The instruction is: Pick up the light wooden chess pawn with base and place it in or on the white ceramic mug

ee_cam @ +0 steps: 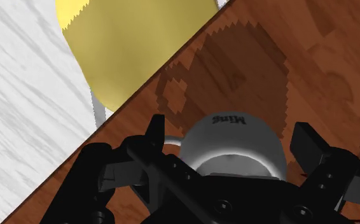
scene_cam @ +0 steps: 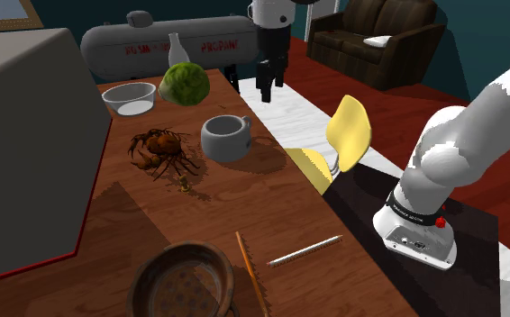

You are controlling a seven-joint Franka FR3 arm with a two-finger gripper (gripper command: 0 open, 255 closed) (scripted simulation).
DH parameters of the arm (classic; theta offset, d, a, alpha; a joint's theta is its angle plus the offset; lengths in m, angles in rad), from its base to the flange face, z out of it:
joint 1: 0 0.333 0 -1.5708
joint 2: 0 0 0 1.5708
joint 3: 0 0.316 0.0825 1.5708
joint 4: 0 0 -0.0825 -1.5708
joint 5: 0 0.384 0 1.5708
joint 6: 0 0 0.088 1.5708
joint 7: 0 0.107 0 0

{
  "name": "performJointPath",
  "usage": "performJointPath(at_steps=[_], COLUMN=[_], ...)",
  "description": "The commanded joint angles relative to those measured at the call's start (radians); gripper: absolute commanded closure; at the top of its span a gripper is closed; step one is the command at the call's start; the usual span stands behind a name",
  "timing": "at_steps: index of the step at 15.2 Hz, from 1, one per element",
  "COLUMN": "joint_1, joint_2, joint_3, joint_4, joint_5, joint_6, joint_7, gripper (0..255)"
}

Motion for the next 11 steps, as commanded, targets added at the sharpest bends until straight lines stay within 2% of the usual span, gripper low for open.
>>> performJointPath(at_steps=[1, 11], joint_1=[0.009, 0.060], joint_2=[0.067, 0.411], joint_3=[0.032, 0.155], joint_4=[0.034, 0.253], joint_5=[0.005, -0.038], joint_6=[0.022, 0.085], joint_7=[0.037, 0.212], gripper=[0, 0])
